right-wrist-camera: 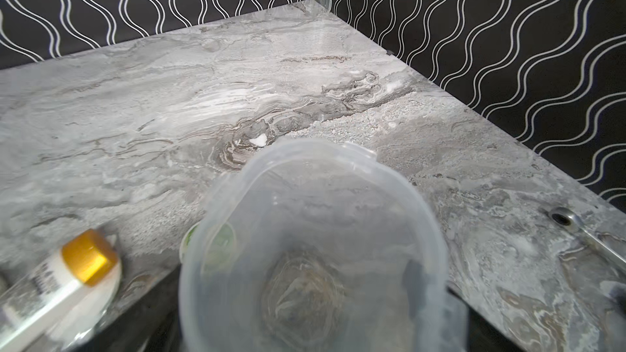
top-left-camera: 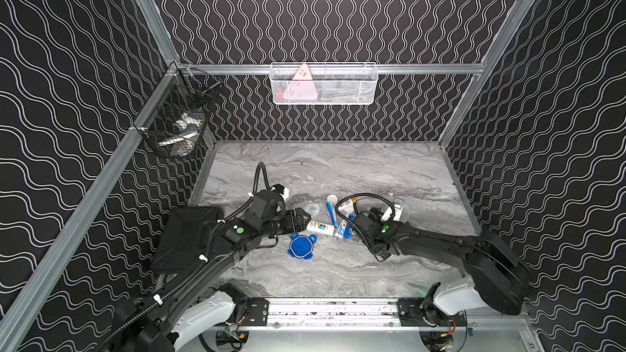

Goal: Take out toiletry kits
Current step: Adjust the container at the center of the board, then reset both arms

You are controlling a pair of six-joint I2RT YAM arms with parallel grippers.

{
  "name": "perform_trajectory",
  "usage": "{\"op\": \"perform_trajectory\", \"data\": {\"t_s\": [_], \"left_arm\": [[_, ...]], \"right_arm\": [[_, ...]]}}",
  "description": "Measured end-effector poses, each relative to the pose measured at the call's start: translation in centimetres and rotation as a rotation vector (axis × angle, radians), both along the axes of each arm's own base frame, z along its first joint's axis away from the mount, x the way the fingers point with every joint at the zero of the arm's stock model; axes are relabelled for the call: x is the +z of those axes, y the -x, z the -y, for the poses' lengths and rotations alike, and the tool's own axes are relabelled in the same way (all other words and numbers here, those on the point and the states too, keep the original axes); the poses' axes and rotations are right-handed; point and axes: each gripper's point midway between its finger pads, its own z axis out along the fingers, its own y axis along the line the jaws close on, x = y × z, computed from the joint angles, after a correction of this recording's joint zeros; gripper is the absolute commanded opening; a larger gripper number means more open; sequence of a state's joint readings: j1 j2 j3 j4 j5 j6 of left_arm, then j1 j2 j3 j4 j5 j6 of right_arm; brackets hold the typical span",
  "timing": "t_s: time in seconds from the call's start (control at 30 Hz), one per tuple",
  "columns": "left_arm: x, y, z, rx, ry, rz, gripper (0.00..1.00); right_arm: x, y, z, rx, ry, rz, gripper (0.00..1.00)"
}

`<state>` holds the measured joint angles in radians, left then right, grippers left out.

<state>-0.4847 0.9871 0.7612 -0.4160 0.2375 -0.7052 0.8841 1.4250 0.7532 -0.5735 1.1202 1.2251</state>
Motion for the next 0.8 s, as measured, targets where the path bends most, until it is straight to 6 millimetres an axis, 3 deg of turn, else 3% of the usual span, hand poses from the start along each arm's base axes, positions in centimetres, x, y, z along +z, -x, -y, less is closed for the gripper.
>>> {"op": "perform_trajectory", "data": {"t_s": [0.2, 0.47, 0.57, 0.67, 0.73, 0.8], "left_arm": [[0.8, -0.2, -0.2, 0.01, -0.006, 0.013, 0.97], [5.2, -1.6, -0.7, 0.046, -0.015, 0.127, 0.99], [8.2, -2.7, -1.6, 0.09, -0.043, 0.22, 0.99], [10.7, -4.2, -3.6, 0.194, -0.096, 0.34, 0.99], [11.0, -5.1, -4.9, 0.256, -0.147, 0.399, 0.99], [10.0, -6.2, -6.1, 0.295, -0.238, 0.431, 0.99]], "right_arm": [[4.8, 2.7, 0.4, 0.011, -0.103, 0.052, 1.0], [13.7, 4.3, 1.7, 0.112, -0.295, 0.139, 1.0], [15.5, 3.4, 2.6, 0.185, -0.404, 0.138, 1.0], [17.3, 1.0, 4.9, 0.192, -0.508, 0.153, 1.0], [18.3, -1.6, 6.4, 0.188, -0.566, 0.172, 1.0], [17.7, -4.2, 8.1, 0.186, -0.646, 0.168, 1.0]]}}
